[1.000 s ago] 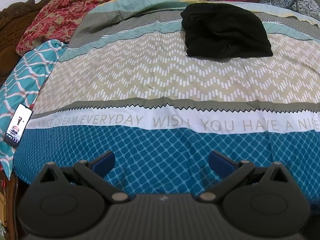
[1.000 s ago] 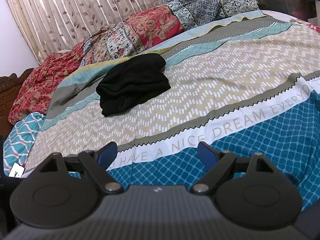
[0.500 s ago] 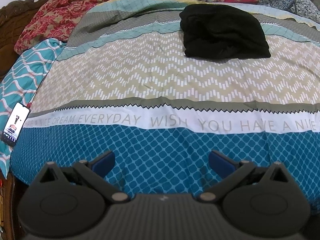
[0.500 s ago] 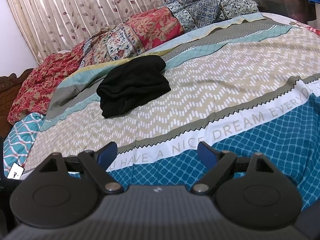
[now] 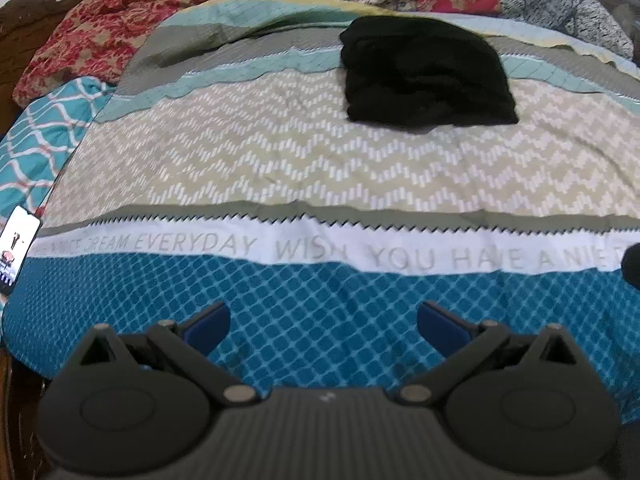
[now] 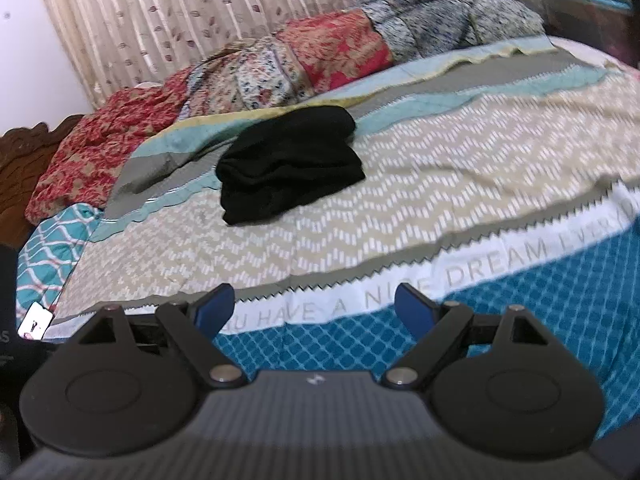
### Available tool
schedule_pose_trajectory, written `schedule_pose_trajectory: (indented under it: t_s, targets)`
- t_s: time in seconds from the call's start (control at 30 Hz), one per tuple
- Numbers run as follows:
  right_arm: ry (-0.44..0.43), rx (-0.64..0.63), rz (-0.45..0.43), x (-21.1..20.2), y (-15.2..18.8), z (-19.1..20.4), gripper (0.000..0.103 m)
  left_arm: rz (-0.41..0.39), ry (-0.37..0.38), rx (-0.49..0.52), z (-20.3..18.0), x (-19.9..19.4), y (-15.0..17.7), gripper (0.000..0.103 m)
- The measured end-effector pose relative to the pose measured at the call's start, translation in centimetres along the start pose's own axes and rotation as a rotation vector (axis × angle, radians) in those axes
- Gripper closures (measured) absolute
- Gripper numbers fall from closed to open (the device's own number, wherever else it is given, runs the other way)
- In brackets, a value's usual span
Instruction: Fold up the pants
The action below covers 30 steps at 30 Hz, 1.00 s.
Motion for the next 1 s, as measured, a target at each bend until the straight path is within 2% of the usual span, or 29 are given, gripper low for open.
schedule_pose_trajectory:
  t_s: [0.2,0.43,0.73,1.0]
  targets:
    - [-0.018,-0.071,-0.022,-1.0,-2.4,0.4,0.014,-0.039,0.056,0.007,-2.0,-1.7,-1.5,0.0]
    - [-0.016,-0.173,-0.08,-2.0,-5.9,0.2,0.014,-0.129,0.086,0.035,-3.9,-4.2,-4.2,0.0]
    - [-0.007,-0.102,-0.231,-4.1,-10.7,-2.0,0.014,-0.182,0.104,-0.008,-4.7,-5.7,-6.6,0.0]
    - [0.002,-0.082,-0.256,-4.4,-10.8,-2.7,0.014,-0.186,0.069,0.003,-4.9,-5.4,-6.4,0.0]
Point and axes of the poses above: each gripper's, at about its wrist camera, not at the fingertips, and x roughly the way its jaws point, z to its left, y to its underside, the point moved 10 cm from there along x, roughly the way its jaws point, and after that the axes turned 12 degrees about -x, right-handed, at the moved point
